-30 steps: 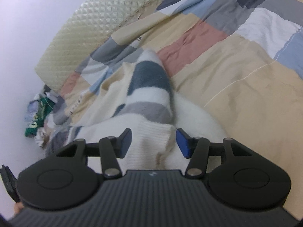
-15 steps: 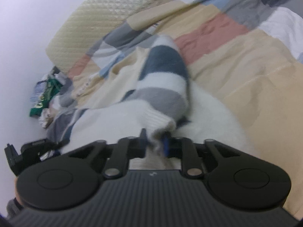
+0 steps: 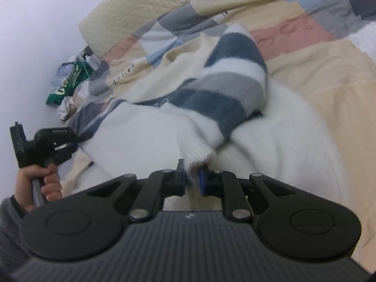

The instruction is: Fold large clothes

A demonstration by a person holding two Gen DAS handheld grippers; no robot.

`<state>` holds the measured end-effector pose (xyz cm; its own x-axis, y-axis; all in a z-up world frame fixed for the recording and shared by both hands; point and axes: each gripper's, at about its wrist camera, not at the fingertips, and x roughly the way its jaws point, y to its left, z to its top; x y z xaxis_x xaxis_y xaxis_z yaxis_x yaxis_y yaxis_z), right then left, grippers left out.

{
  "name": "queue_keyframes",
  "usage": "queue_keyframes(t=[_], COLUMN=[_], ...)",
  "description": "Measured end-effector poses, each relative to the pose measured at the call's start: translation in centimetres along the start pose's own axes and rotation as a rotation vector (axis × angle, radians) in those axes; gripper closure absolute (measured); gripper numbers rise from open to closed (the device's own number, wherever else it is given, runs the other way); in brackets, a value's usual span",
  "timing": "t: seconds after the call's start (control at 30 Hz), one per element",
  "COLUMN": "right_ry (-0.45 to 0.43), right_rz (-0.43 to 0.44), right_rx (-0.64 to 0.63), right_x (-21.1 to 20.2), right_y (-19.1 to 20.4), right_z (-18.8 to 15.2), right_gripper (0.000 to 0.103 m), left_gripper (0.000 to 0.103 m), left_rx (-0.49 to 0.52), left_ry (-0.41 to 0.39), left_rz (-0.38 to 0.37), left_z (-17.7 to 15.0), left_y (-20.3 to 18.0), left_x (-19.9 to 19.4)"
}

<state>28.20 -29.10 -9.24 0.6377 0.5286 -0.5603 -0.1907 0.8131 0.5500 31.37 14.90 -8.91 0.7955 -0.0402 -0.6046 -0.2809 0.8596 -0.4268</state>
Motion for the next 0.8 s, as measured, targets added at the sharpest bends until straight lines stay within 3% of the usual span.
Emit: queue_keyframes(t=[0.13, 0.17, 0.23, 0.3, 0.43, 0.5, 0.67, 0.8], right_ry=[0.002, -0.001, -0.013, -0.03, -0.063, -0.083, -0.107, -0.086], right_rz=[0.0, 0.006, 0.009, -0.004, -0.009, -0.014, -0.013, -0.045], right_rx=[0.029, 0.038, 0.037, 0.02, 0.037, 0.051, 0.086, 0.038], right_x=[0.0, 0.0, -0.3, -0.8, -1.7, -2.2, -3.4, -2.7], right_y=[-0.5, -0.5, -0.4, -0.2, -0.1, -0.1, 0.1, 0.4], right_z=[-0.1, 0.0, 0.1, 0.3, 0.8, 1.2, 2.2, 4.6], right_gripper=[0.087, 0.087, 0.085, 0.081, 0.064, 0.047, 0.043, 0.043], left_gripper=[0.087, 0.082, 0.059, 0.049, 0.048, 0.048, 0.047, 0.045], left_rx=[0.015, 0.018, 0.034, 0.064, 0.139, 0.18, 0.252, 0.367], left_ry=[0.021, 0.024, 0.029, 0.027, 0.008, 0.001, -0.014, -0.04], left_rz=[0.022, 0.03, 0.039, 0.046, 0.061, 0.074, 0.08, 0.112], left_z=[-0.3, -0.3, -0.3, -0.4, -0.5, -0.4, 0.7, 2.9], left_y=[0.1, 0.0, -0.3, -0.8, -2.2, -2.8, -3.6, -5.0], left_x=[0.4, 0.4, 0.3, 0.1, -0.9, -1.6, -3.6, -4.6])
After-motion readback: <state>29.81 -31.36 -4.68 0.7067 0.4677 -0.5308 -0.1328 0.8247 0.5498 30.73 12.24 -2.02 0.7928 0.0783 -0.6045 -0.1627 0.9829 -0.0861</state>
